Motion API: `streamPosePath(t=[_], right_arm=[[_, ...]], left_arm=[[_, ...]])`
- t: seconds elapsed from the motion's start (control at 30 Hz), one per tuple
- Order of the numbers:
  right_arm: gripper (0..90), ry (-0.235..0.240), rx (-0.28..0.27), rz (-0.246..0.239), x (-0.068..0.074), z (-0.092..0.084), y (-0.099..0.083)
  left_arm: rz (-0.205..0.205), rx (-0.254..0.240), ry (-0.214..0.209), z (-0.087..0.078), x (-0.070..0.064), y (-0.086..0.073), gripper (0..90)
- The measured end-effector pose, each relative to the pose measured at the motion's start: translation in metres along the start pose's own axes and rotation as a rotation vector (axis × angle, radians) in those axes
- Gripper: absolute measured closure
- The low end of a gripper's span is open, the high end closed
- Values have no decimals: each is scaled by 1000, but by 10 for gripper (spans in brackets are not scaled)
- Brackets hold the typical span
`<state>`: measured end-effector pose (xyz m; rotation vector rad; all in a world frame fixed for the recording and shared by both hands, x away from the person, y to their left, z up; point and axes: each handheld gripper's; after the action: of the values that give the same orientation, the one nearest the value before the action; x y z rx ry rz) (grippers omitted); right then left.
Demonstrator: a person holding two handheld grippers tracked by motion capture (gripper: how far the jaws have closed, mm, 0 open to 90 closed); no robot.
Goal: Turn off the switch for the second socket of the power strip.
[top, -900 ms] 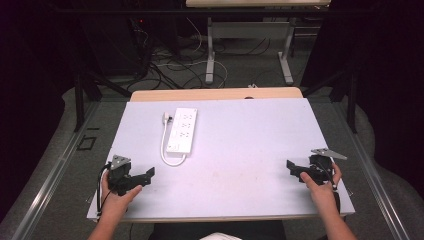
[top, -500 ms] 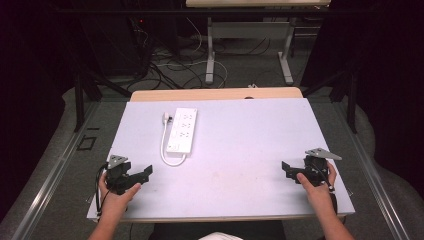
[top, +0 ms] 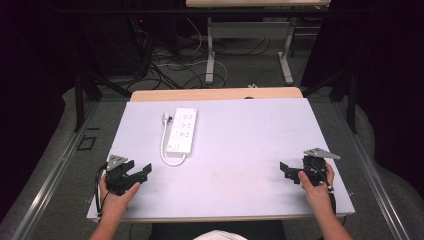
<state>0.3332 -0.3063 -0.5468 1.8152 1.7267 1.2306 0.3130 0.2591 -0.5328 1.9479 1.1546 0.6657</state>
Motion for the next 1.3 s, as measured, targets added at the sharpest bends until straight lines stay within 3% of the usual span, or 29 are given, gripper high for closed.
streamPosePath(t=[0.3,0.47,0.73,0.8,0.93,1.3], right_arm=[[20,7,-25,-12,2,-3,3],[30,14,-56,-20,8,0,8],[42,14,-42,-27,10,4,8],[45,15,-44,-25,11,3,7],[48,7,-46,-24,10,0,5],[54,-2,-47,-1,4,-4,2]], left_arm=[[21,-15,5,1,1,2,353],[3,-25,1,0,2,5,354],[-16,-19,-9,-1,3,15,363],[-27,-20,-4,0,4,19,381],[-26,-33,-33,4,7,32,403],[17,-21,-82,20,2,62,419]])
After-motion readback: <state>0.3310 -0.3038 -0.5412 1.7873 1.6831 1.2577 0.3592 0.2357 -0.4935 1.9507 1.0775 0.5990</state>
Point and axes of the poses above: each handheld gripper's, and its own axes: z roughly forward along the jaws, y roughly out of its top, x roughly to its left, and after that the axes turned 15 degrees about z, right-handed
